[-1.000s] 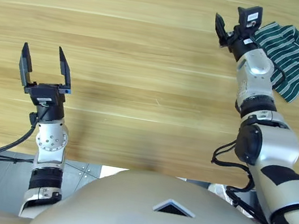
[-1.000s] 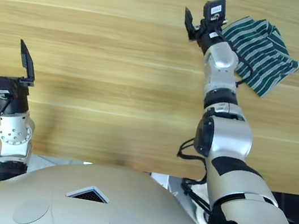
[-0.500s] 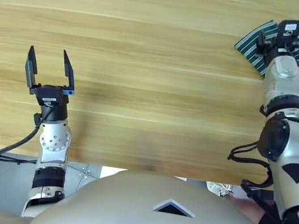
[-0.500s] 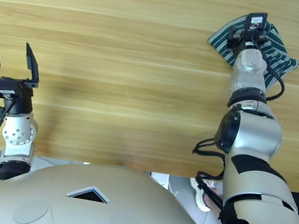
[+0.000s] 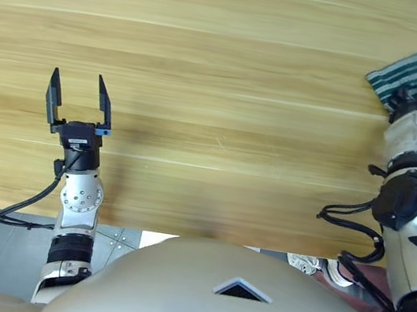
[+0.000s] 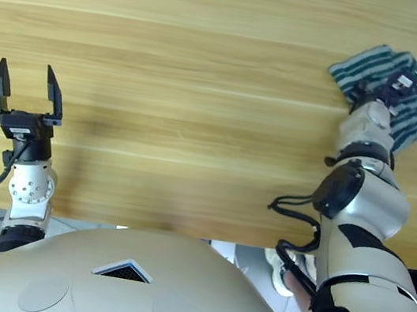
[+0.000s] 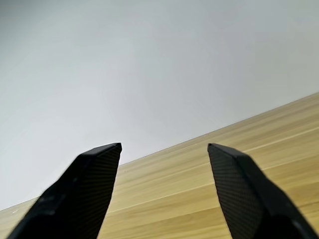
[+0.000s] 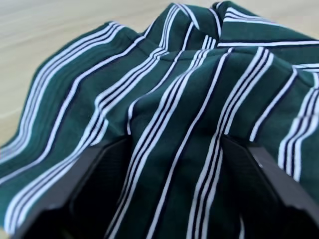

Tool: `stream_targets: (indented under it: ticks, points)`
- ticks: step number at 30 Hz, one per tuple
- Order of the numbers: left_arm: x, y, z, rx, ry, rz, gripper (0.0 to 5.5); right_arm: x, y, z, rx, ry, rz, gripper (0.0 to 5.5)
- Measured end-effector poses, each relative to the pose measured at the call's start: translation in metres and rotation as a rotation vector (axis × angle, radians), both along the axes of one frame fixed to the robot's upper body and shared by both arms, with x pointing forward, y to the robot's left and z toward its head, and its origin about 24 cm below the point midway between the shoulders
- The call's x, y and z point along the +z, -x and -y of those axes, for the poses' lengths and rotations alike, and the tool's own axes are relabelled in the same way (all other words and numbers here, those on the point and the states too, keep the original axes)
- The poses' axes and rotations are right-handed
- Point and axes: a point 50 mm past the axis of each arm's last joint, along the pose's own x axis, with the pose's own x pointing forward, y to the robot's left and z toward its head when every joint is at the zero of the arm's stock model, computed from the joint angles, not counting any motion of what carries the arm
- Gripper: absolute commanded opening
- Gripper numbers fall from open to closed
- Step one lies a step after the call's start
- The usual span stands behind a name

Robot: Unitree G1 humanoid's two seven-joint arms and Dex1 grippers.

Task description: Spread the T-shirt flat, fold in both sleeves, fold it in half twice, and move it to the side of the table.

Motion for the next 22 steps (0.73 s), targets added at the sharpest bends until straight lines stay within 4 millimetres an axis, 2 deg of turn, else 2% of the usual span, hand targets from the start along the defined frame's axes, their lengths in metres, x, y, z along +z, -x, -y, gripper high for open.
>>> stream_targets:
  ticks: [4, 8, 9, 10, 11, 12, 14, 15, 16, 17, 18, 20, 22]
  points:
    - [-0.003, -0.006, 0.004, -0.036, -0.001, -0.002, 3.21, -0.003, 0.02, 0.023, -0.191, -0.02, 0.001, 3.31]
    - [-0.004, -0.022, 0.006, -0.077, -0.014, -0.006, 3.21, -0.002, 0.042, 0.047, -0.352, 0.009, 0.044, 3.31]
    - [-0.004, -0.026, 0.003, -0.061, 0.0, -0.003, 3.21, 0.0, 0.041, 0.047, -0.338, 0.055, 0.064, 3.31]
    - [-0.005, -0.033, -0.003, -0.021, 0.023, -0.01, 3.21, 0.006, 0.029, 0.037, -0.268, 0.137, 0.115, 3.31]
    - [-0.005, -0.038, -0.008, 0.009, 0.048, -0.018, 3.21, 0.017, 0.014, 0.023, -0.182, 0.219, 0.188, 3.31]
    - [-0.005, -0.045, -0.011, 0.043, 0.089, -0.023, 3.21, 0.034, -0.009, -0.001, -0.051, 0.309, 0.299, 3.31]
    - [-0.005, -0.062, -0.013, 0.08, 0.181, -0.041, 3.21, 0.073, -0.053, -0.085, 0.281, 0.444, 0.557, 3.31]
    - [-0.004, -0.073, -0.011, 0.071, 0.241, -0.057, 3.21, 0.078, -0.063, -0.135, 0.464, 0.486, 0.612, 3.31]
    - [-0.002, -0.09, -0.002, 0.03, 0.32, -0.08, 3.21, 0.067, -0.063, -0.193, 0.677, 0.502, 0.605, 3.31]
    - [0.001, -0.102, 0.008, -0.02, 0.386, -0.092, 3.21, 0.05, -0.055, -0.231, 0.811, 0.473, 0.566, 3.31]
    - [0.003, -0.108, 0.014, -0.051, 0.411, -0.096, 3.21, 0.039, -0.049, -0.242, 0.86, 0.438, 0.523, 3.31]
    - [0.003, -0.113, 0.025, -0.099, 0.457, -0.108, 3.21, 0.014, -0.038, -0.238, 0.899, 0.371, 0.42, 3.31]
    - [-0.007, -0.107, 0.032, -0.116, 0.495, -0.144, 3.21, -0.014, -0.022, -0.231, 0.92, 0.294, 0.322, 3.31]
